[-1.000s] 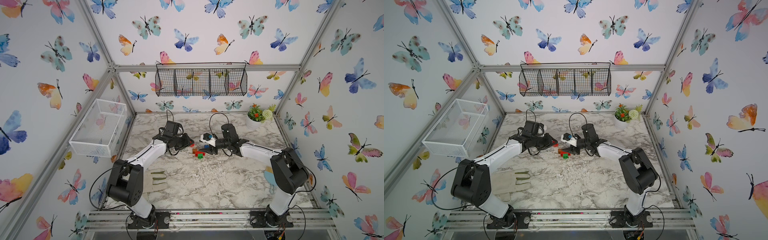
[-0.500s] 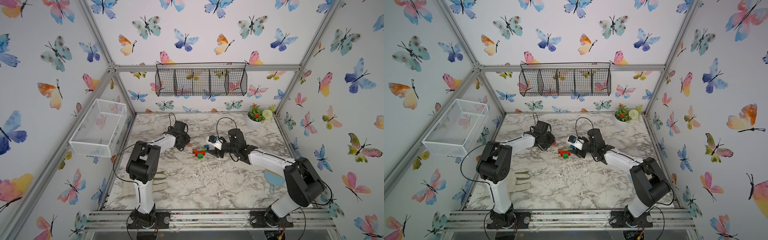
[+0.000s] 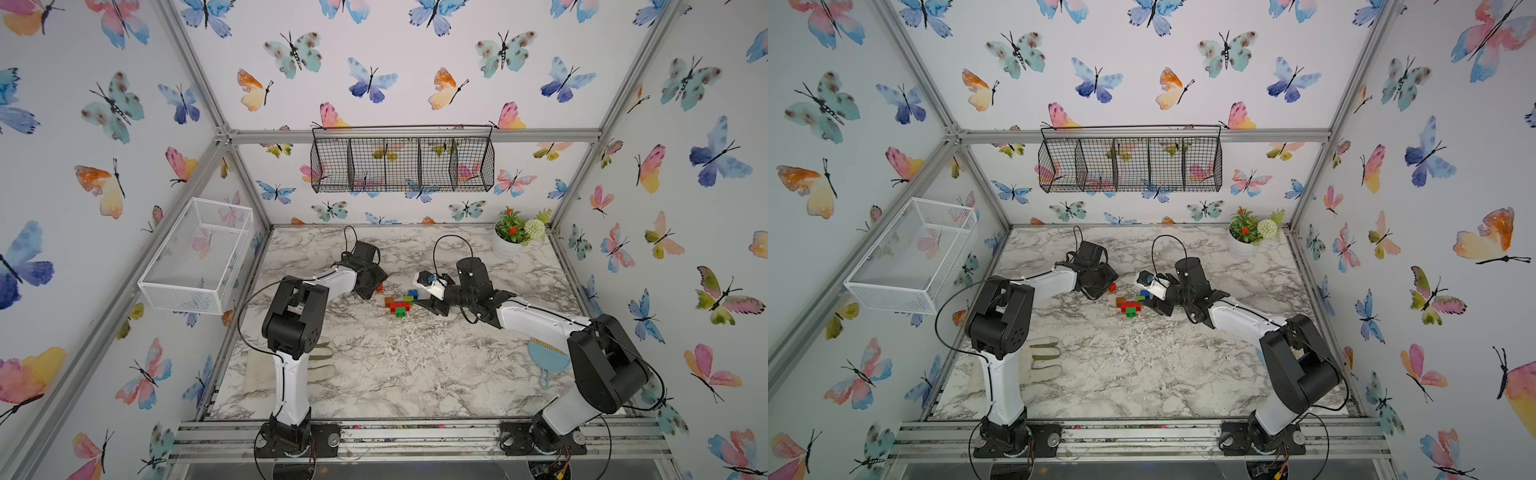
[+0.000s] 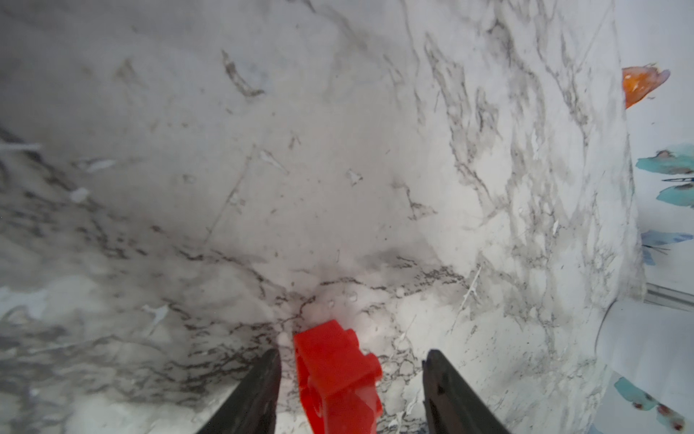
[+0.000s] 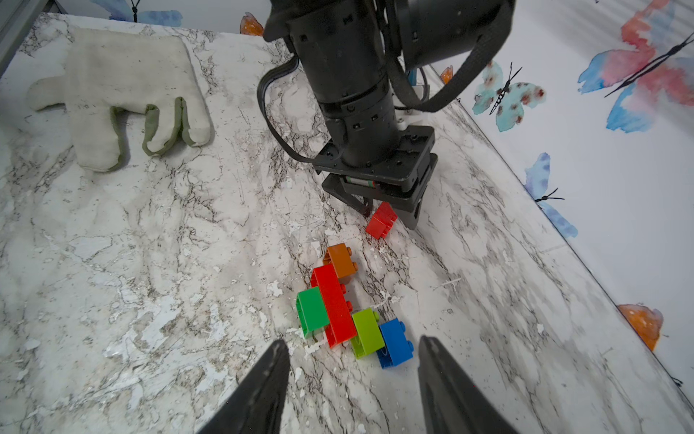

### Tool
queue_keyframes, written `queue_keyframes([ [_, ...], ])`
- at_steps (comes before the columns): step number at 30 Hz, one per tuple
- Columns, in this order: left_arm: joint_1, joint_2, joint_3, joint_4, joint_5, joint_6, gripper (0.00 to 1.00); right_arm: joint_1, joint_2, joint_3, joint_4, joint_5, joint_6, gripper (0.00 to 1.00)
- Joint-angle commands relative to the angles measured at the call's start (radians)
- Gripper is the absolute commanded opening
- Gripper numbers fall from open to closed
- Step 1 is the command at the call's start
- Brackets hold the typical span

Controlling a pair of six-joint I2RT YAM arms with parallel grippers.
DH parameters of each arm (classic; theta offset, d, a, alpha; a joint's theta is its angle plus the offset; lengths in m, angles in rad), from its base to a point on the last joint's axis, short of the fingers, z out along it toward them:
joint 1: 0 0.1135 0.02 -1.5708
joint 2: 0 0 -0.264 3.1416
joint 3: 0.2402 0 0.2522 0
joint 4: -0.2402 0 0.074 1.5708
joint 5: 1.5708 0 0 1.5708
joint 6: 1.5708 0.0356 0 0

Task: Assemble the letter v with lego
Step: Move the lego brick at the center of the board.

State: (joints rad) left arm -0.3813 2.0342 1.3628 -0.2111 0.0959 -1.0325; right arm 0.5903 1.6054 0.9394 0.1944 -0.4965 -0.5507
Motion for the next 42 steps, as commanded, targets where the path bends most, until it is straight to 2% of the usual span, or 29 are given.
queue_keyframes([
  [1, 0.01, -0.006, 0.036, -0.066, 0.014, 0.104, 0.71, -0.01, -0.019, -0.016, -0.024, 0.013, -0.009, 0.58],
  [3, 0.018, -0.03, 0.067, -0.086, 0.027, 0.204, 0.74, -0.011, -0.021, -0.018, -0.021, 0.015, -0.007, 0.58],
  [5, 0.025, -0.071, 0.107, -0.123, 0.03, 0.372, 0.77, -0.014, -0.022, -0.019, -0.021, 0.016, -0.003, 0.58],
  [9, 0.032, -0.113, 0.192, -0.232, 0.079, 0.846, 0.79, -0.021, -0.027, -0.023, -0.013, 0.021, 0.01, 0.58],
  [11, 0.033, -0.109, 0.24, -0.366, 0.131, 1.091, 0.71, -0.029, -0.027, -0.031, 0.015, 0.023, 0.036, 0.58],
  [12, 0.032, -0.103, 0.259, -0.414, 0.093, 1.153, 0.73, -0.037, -0.027, -0.035, 0.029, 0.014, 0.05, 0.58],
  [14, 0.034, -0.091, 0.288, -0.521, 0.021, 1.264, 0.83, -0.053, -0.025, -0.037, 0.04, -0.01, 0.075, 0.58],
  [16, 0.03, -0.092, 0.272, -0.532, -0.005, 1.332, 0.85, -0.067, -0.027, -0.039, 0.046, -0.028, 0.094, 0.58],
  [19, 0.027, -0.078, 0.273, -0.536, 0.025, 1.394, 0.85, -0.075, -0.025, -0.04, 0.053, -0.04, 0.103, 0.58],
  [23, 0.027, -0.029, 0.31, -0.541, 0.046, 1.414, 0.84, -0.078, -0.019, -0.031, 0.033, -0.04, 0.105, 0.58],
  [31, 0.025, 0.105, 0.396, -0.557, 0.056, 1.406, 0.84, -0.079, -0.002, -0.021, 0.016, -0.044, 0.104, 0.58],
  [42, 0.014, 0.202, 0.46, -0.557, 0.022, 1.365, 0.73, -0.084, 0.014, -0.016, 0.014, -0.036, 0.113, 0.58],
])
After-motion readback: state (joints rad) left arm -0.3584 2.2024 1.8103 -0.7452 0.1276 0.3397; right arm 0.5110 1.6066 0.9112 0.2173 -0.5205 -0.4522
